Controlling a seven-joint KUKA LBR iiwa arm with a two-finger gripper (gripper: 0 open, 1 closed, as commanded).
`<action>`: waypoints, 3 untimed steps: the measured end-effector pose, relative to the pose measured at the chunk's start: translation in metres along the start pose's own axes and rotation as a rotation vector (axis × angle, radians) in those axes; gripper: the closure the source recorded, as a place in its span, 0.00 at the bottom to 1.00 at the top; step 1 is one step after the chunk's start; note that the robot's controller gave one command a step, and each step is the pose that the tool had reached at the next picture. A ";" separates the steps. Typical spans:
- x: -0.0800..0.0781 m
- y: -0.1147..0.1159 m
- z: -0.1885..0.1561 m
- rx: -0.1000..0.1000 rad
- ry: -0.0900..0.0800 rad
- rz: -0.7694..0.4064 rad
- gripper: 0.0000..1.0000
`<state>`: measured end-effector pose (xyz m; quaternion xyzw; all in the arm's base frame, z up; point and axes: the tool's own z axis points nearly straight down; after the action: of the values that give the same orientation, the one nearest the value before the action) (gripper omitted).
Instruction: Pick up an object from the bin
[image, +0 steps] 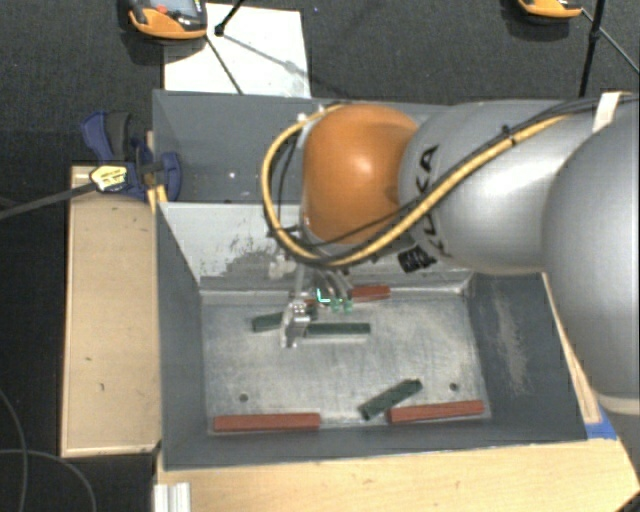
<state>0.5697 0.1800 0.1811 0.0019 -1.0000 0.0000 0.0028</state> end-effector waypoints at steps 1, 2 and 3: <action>-0.002 -0.001 -0.004 -0.001 -0.008 0.004 0.00; -0.002 -0.020 0.039 -0.003 -0.016 -0.037 0.00; -0.008 -0.020 0.103 -0.001 -0.008 -0.104 1.00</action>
Offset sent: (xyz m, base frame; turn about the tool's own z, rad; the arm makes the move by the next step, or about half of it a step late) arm -0.0029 -0.0430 -0.0879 -0.0710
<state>0.5770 0.1604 0.0776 0.0536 -0.9986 -0.0007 -0.0011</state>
